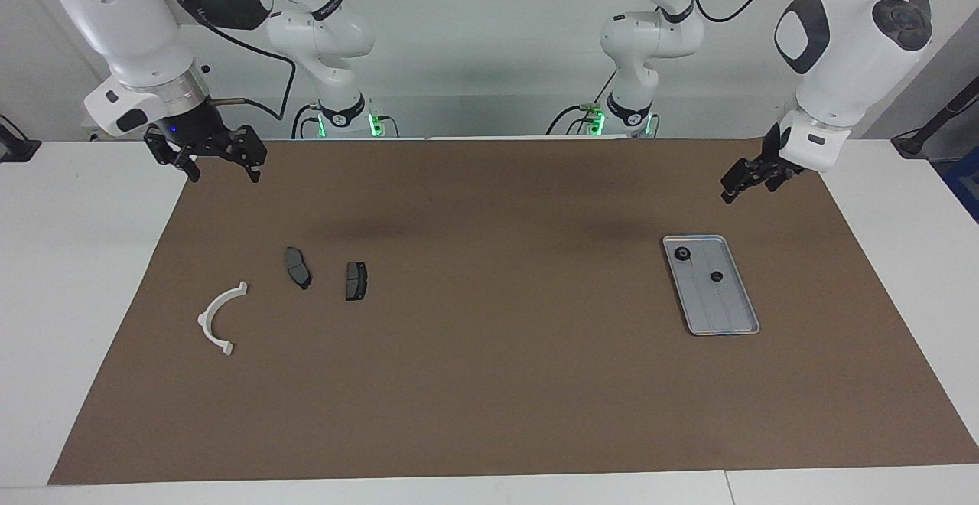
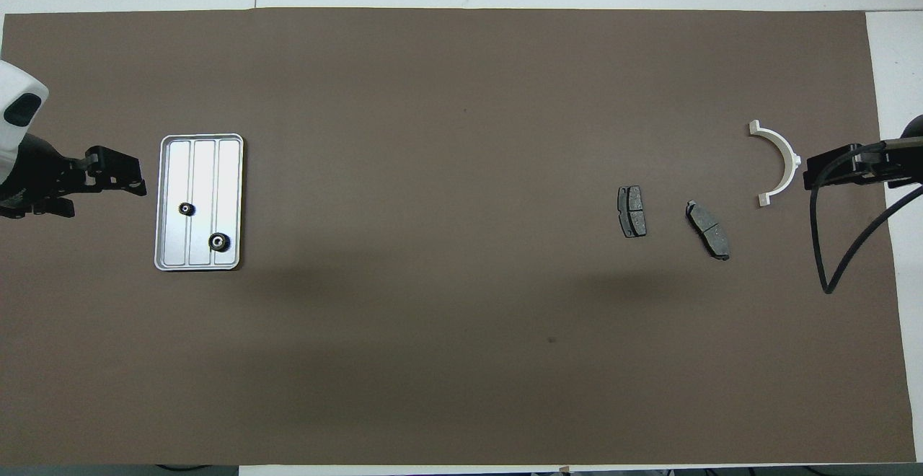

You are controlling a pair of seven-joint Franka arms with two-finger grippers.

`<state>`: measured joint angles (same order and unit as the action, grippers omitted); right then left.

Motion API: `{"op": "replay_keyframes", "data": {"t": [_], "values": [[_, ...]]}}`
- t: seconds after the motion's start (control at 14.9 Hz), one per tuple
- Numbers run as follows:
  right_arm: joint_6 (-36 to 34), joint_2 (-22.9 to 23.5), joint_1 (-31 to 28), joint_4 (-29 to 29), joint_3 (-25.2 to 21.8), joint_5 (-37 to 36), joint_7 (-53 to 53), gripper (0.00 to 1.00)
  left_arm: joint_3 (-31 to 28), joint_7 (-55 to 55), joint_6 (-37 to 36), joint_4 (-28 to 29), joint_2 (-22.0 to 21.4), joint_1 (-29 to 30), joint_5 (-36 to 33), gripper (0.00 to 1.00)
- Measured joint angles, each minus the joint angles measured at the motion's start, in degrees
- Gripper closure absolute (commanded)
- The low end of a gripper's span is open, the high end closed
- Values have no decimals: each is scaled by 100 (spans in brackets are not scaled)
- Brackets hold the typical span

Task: Pick bearing gear from pile to tray

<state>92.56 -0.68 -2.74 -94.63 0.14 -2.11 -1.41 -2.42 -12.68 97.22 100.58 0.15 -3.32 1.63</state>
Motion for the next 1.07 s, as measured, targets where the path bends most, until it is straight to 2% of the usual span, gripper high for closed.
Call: {"op": "replay_keyframes", "data": {"t": [1.07], "values": [[0,-2,0,0,2,0,0,0,120,228,88,-132,0,18,-4,0]]}}
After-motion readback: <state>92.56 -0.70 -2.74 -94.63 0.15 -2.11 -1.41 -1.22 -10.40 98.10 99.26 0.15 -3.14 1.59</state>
